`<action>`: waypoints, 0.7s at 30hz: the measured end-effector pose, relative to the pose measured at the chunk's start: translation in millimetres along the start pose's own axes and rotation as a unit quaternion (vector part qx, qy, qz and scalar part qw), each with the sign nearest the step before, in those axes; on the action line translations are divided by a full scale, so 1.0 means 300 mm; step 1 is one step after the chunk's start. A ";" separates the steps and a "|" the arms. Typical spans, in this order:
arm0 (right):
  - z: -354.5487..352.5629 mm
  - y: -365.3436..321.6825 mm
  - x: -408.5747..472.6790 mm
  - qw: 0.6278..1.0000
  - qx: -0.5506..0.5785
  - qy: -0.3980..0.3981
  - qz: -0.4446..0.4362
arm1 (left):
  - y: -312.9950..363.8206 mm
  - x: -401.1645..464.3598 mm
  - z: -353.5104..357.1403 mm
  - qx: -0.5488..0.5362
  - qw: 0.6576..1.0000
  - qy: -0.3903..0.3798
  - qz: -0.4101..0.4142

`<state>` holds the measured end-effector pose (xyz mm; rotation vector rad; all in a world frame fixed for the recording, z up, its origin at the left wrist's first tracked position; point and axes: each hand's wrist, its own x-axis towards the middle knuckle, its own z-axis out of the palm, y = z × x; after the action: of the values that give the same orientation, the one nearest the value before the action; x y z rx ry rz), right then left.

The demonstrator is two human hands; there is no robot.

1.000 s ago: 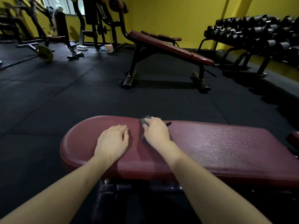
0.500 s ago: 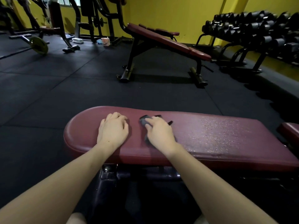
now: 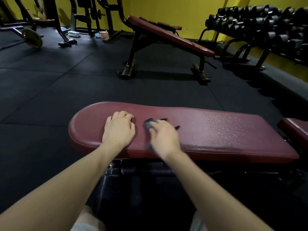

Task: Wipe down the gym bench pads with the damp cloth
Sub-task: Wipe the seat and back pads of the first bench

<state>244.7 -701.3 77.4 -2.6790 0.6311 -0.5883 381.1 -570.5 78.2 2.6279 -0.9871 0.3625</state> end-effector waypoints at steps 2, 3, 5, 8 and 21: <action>0.020 -0.035 -0.027 0.999 0.026 0.014 -0.043 | -0.008 -0.003 0.001 0.002 1.000 0.006 0.002; 0.004 -0.003 -0.039 0.997 0.039 0.022 -0.057 | -0.013 -0.006 0.002 0.002 1.000 0.011 0.002; -0.055 0.104 -0.078 0.996 0.029 0.040 -0.075 | -0.015 -0.006 0.001 0.003 1.000 0.010 0.003; -0.151 0.287 -0.118 0.999 0.011 0.052 0.002 | -0.008 -0.003 -0.003 0.002 1.000 -0.003 0.002; -0.086 0.172 -0.104 0.998 0.015 0.047 -0.038 | 0.007 -0.016 -0.010 -0.027 0.999 0.004 0.030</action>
<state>189.3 -735.6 69.2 -2.6690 0.5424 -0.7427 375.8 -567.9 79.8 2.5518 -1.0590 0.3537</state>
